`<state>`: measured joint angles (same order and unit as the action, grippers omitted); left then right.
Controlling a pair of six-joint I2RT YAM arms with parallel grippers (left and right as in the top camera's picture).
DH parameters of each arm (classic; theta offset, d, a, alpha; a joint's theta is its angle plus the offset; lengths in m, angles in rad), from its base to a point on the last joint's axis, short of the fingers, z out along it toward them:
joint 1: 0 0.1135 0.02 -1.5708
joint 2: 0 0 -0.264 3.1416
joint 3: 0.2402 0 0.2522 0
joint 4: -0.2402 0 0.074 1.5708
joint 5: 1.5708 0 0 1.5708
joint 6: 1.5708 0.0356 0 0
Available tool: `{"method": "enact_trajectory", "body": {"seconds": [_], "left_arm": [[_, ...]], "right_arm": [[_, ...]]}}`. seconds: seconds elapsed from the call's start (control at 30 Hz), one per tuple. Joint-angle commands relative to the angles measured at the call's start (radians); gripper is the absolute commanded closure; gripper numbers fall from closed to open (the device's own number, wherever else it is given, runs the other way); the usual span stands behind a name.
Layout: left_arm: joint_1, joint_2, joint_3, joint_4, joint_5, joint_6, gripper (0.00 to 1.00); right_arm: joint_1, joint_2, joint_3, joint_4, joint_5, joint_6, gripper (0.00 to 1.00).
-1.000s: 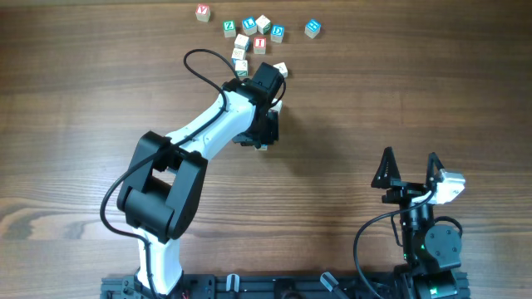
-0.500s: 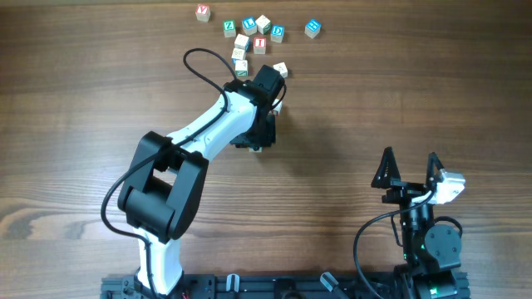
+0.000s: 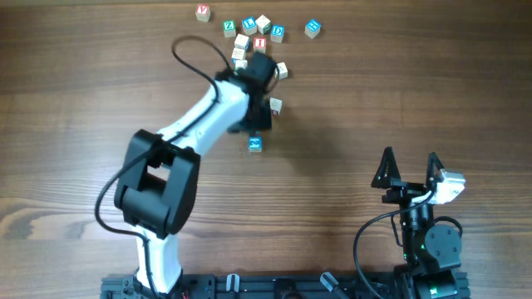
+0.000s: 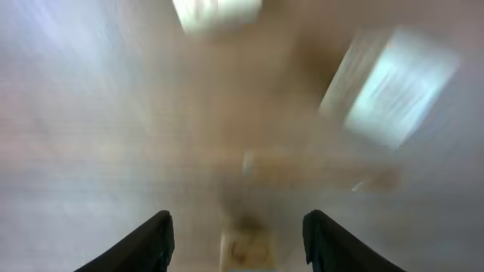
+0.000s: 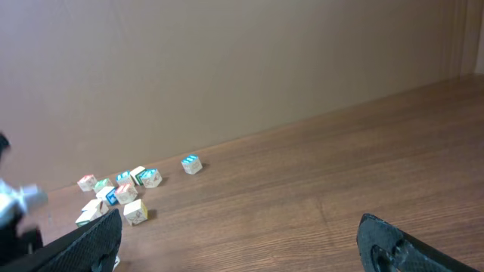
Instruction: Form a tower
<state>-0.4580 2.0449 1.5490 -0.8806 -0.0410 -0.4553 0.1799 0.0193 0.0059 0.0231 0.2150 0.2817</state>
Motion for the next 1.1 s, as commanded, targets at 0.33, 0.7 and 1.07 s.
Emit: {"method": "enact_trajectory", "body": {"seconds": [0.33,0.7,1.07], "left_arm": [[0.096,0.101,0.203,0.156,-0.092,-0.002,0.37],[0.093,0.22,0.202,0.133,-0.091,-0.002,0.51],[0.094,0.221,0.202,0.122,-0.08,-0.002,0.67]], "right_arm": [[-0.004,-0.005,-0.001,0.005,0.014,-0.017,0.0],[-0.004,-0.005,-0.001,0.005,0.014,-0.017,0.0],[-0.004,-0.005,-0.001,0.005,0.014,-0.017,0.0]]}}
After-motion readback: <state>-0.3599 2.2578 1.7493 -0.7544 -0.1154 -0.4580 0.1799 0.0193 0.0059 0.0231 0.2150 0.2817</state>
